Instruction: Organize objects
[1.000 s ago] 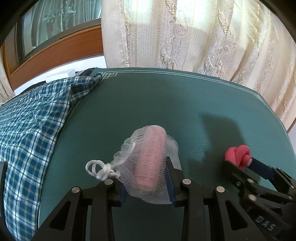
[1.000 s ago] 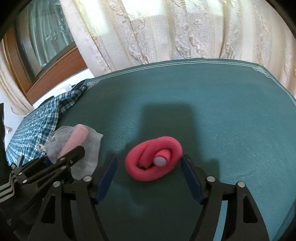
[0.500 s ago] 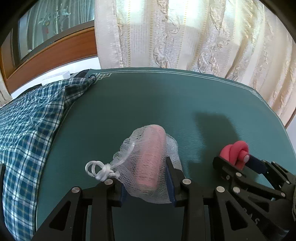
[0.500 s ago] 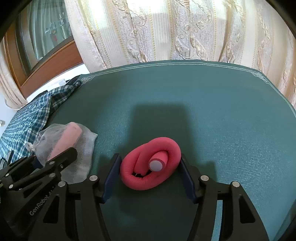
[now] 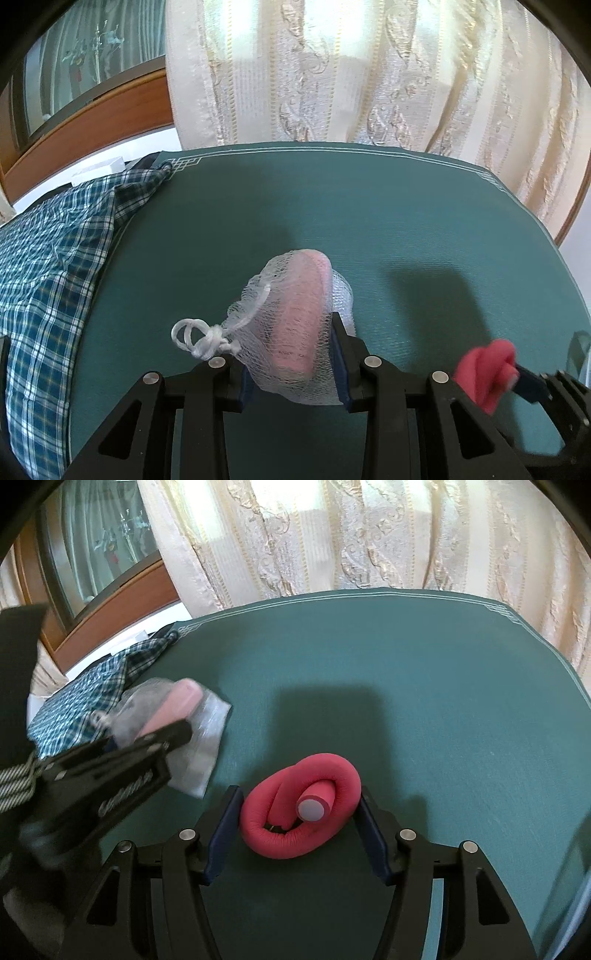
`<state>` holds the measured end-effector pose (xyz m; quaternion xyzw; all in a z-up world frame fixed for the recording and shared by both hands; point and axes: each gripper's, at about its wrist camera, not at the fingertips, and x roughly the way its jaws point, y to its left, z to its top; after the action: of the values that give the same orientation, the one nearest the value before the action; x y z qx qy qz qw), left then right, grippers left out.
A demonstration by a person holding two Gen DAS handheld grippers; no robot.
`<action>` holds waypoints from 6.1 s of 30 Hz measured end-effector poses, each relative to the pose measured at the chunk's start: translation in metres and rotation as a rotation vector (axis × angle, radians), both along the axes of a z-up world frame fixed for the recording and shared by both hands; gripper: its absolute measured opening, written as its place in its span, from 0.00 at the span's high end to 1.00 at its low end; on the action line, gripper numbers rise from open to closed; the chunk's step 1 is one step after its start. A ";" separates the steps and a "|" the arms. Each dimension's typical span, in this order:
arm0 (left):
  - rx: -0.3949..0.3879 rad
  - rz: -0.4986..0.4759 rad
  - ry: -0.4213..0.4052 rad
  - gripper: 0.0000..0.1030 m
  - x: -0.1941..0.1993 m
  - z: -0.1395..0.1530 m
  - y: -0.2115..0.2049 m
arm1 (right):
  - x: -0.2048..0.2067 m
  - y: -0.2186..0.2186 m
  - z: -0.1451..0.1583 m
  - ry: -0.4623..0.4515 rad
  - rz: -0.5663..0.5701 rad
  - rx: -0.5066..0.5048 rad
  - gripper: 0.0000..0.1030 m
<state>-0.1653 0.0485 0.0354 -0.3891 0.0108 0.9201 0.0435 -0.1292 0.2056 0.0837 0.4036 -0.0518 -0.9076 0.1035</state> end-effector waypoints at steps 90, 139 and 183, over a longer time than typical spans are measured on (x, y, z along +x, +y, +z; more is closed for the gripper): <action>0.100 -0.810 -0.065 0.65 0.167 0.050 0.277 | 0.189 0.295 0.062 0.138 -0.516 -0.171 0.32; 0.171 -0.659 -0.003 0.00 0.174 0.051 0.200 | 0.257 0.264 0.063 0.057 -0.564 -0.041 0.24; 0.043 -0.521 0.023 0.00 0.179 0.052 0.218 | 0.275 0.253 0.037 -0.040 -0.520 -0.055 0.21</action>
<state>0.0141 0.2668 0.0871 -0.3615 0.0916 0.8824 0.2869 0.1453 0.4587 0.1204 0.3917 -0.1804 -0.8937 -0.1236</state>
